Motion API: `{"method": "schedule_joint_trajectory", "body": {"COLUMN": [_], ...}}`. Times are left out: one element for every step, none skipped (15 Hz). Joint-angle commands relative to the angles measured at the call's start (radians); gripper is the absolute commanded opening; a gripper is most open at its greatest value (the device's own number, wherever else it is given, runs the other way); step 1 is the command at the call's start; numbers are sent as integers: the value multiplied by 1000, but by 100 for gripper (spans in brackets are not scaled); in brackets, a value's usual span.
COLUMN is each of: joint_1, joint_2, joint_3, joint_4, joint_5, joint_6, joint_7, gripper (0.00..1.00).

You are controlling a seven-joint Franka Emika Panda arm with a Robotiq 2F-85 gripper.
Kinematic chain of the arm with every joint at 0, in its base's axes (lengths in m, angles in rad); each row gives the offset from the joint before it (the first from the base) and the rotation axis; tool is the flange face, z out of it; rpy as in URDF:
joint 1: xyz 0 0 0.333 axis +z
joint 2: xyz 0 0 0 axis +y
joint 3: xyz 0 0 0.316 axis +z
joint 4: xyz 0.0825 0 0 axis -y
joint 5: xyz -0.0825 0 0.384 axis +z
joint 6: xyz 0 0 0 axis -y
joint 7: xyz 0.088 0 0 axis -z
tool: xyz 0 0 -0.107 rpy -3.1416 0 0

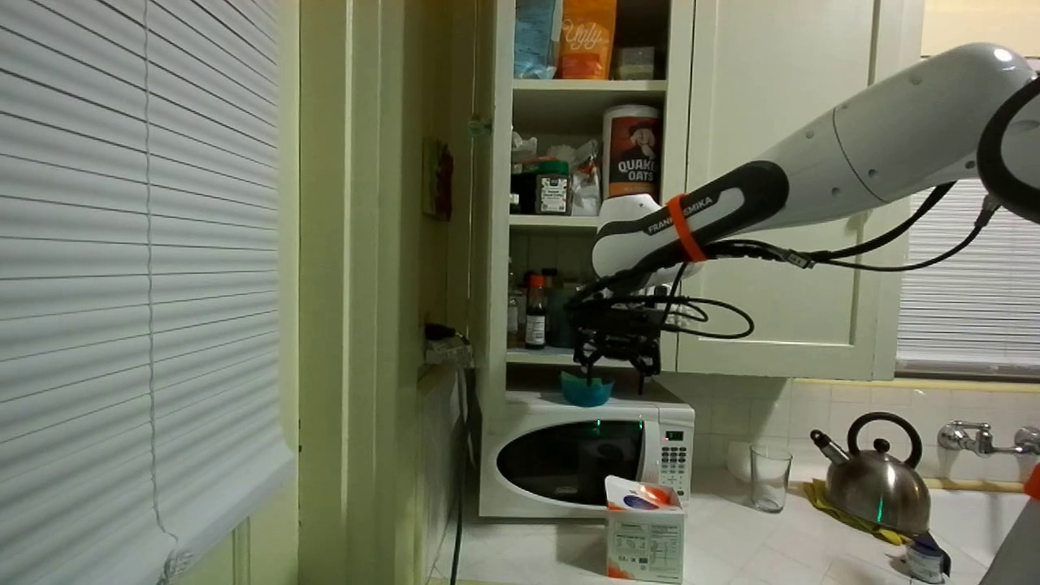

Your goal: Put the bowl in the top cabinet

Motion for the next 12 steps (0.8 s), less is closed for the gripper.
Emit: {"method": "schedule_joint_trajectory", "body": {"joint_1": [-7,-20,-21,-18,-19,-19,-19,-20,-21,-23,-24,-26], "joint_2": [11,43,60,72,85,98,110,117,118,114,110,110], "joint_3": [14,19,9,8,3,-3,-9,-17,-27,-38,-46,-54], "joint_4": [4,26,42,56,58,61,67,73,77,86,89,88], "joint_5": [-30,-47,-28,-25,-30,-31,-30,-26,-20,-12,-12,-16], "joint_6": [9,31,32,18,34,46,50,56,56,45,42,50], "joint_7": [101,196,228,284,335,386,433,476,515,550,591,633], "gripper": [100,100,100,100,100,100,100,100,100,100,100,100]}}
